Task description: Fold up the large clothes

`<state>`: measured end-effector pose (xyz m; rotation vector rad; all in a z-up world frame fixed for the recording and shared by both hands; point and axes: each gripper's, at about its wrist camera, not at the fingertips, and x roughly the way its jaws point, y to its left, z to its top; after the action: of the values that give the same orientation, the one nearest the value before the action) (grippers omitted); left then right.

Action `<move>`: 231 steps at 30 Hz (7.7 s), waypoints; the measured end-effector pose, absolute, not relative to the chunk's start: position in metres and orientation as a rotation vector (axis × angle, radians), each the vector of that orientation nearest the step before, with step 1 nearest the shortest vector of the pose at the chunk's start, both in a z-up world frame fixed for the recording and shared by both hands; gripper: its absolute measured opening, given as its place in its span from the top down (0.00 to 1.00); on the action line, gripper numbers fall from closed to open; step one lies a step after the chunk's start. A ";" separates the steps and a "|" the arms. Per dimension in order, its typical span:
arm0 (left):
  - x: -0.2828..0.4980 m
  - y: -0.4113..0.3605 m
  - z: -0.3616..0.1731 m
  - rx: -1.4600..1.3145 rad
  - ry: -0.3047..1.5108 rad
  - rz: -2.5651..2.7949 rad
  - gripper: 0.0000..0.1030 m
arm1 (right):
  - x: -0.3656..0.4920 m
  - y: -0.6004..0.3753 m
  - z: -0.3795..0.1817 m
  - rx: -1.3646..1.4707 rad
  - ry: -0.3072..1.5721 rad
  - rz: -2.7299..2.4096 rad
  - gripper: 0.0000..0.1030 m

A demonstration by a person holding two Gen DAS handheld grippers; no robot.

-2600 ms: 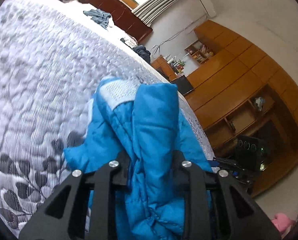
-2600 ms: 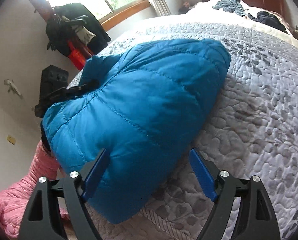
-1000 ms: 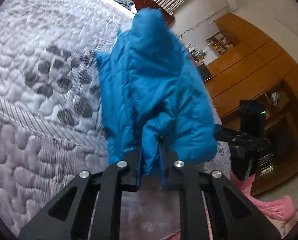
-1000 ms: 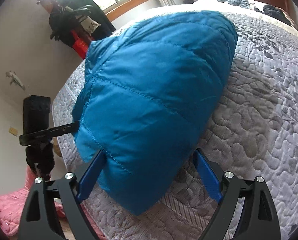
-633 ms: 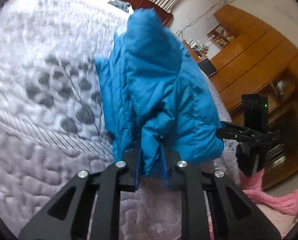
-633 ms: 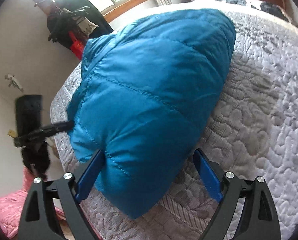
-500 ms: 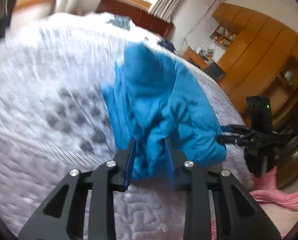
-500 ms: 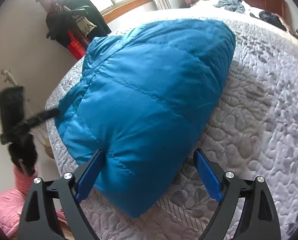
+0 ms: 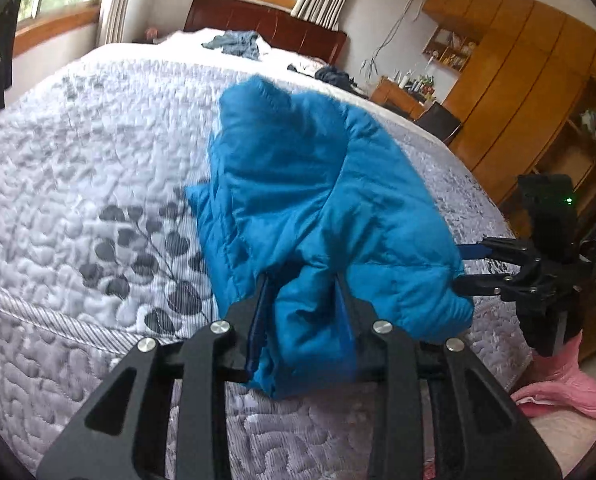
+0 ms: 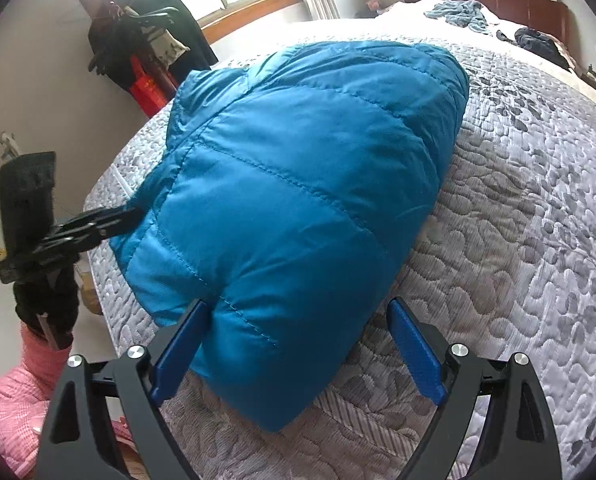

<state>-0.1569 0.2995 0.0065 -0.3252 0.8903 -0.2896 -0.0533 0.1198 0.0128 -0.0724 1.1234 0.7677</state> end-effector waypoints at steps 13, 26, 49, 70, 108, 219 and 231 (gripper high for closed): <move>-0.153 0.307 -0.021 -0.401 0.906 -0.325 0.69 | -0.050 0.126 0.007 -0.075 1.135 0.774 0.11; -0.144 0.317 0.024 -0.401 0.856 -0.327 0.44 | -0.033 0.106 0.018 0.029 1.121 0.807 0.11; -0.032 0.341 -0.015 -0.532 0.998 -0.451 0.16 | 0.066 0.070 -0.020 0.434 1.182 0.895 0.04; 0.013 0.314 -0.072 -0.683 1.003 -0.712 0.02 | 0.080 0.091 -0.063 0.540 1.254 0.976 0.03; 0.134 0.054 -0.037 -0.672 0.990 -0.943 0.44 | 0.075 -0.131 0.039 0.517 1.025 0.677 0.42; -0.116 0.008 0.040 -0.014 0.850 -0.086 0.03 | -0.097 -0.113 0.040 -0.014 0.915 -0.062 0.04; -0.117 0.008 0.040 -0.013 0.850 -0.089 0.03 | -0.097 -0.113 0.038 -0.022 0.921 -0.060 0.04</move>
<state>-0.1170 0.0083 0.0396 -0.0126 0.8500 -0.0890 -0.0967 -0.1127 0.0378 -0.0219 0.9213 -0.0598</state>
